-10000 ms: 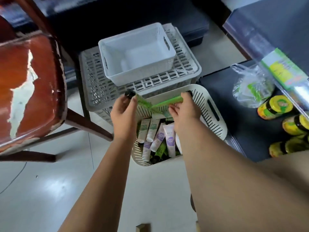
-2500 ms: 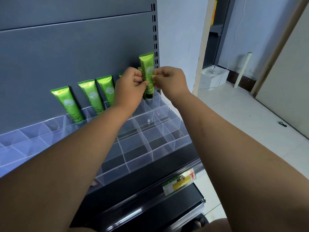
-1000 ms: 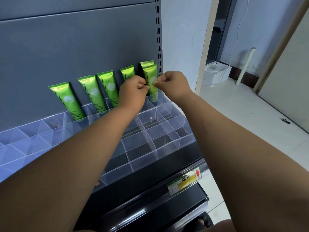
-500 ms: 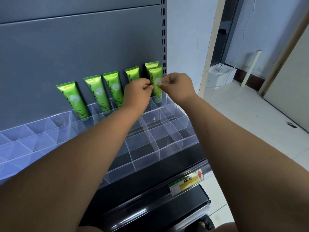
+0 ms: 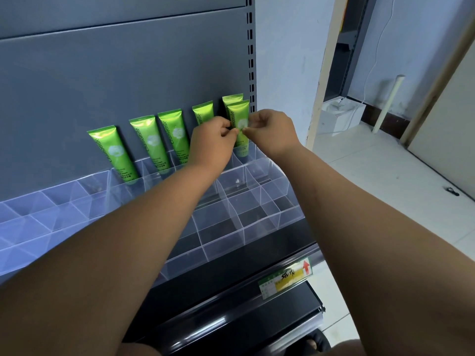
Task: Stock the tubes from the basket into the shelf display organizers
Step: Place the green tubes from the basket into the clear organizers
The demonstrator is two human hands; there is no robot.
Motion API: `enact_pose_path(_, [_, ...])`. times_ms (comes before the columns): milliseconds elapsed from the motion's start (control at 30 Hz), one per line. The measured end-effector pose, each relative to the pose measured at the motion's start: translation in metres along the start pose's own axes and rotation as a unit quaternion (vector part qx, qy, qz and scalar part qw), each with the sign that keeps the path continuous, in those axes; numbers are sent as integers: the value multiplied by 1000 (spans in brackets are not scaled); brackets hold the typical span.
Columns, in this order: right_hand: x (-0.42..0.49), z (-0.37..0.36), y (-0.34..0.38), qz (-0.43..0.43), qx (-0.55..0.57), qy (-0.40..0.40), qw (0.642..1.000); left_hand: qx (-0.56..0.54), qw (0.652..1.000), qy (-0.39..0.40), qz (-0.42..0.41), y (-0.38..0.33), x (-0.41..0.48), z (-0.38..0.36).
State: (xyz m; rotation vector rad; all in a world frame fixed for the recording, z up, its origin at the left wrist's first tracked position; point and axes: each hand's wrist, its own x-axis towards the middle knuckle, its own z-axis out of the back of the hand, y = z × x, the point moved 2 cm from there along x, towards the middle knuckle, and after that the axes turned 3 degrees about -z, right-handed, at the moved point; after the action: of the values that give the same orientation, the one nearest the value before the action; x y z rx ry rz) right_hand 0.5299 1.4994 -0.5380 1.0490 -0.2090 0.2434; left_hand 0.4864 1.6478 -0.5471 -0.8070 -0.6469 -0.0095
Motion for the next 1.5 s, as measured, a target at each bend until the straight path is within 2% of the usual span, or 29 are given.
enact_pose_path(200, [-5,11,9,-7,-63,2,998,25,999,-45,-2,-5,-3,6])
enact_pose_path(333, [-13,16,13,-15,-113,16,993,54,997,-45,-18,-10,-7,10])
enact_pose_path(433, [-22,22,15,-14,-147,30,989,88,995,-32,-37,-16,-9,14])
enact_pose_path(633, [-56,31,23,58,-261,36,963,207,974,15,-96,-43,-36,36])
enact_pose_path(767, [-83,28,47,95,-275,24,956,273,958,65,-65,-51,-55,61])
enact_pose_path(867, [-105,25,70,120,-265,25,957,274,959,71,-24,-56,-64,93])
enact_pose_path(1000, [-142,18,106,152,-231,31,960,292,953,67,-38,-65,-92,142])
enact_pose_path(1167, [-201,-14,167,200,-174,56,963,355,934,23,-28,-62,-150,216])
enact_pose_path(1333, [-273,-70,238,273,-130,102,948,416,909,-19,33,-41,-226,310])
enact_pose_path(1500, [-361,-137,306,337,-92,186,918,483,860,-83,143,-20,-319,423])
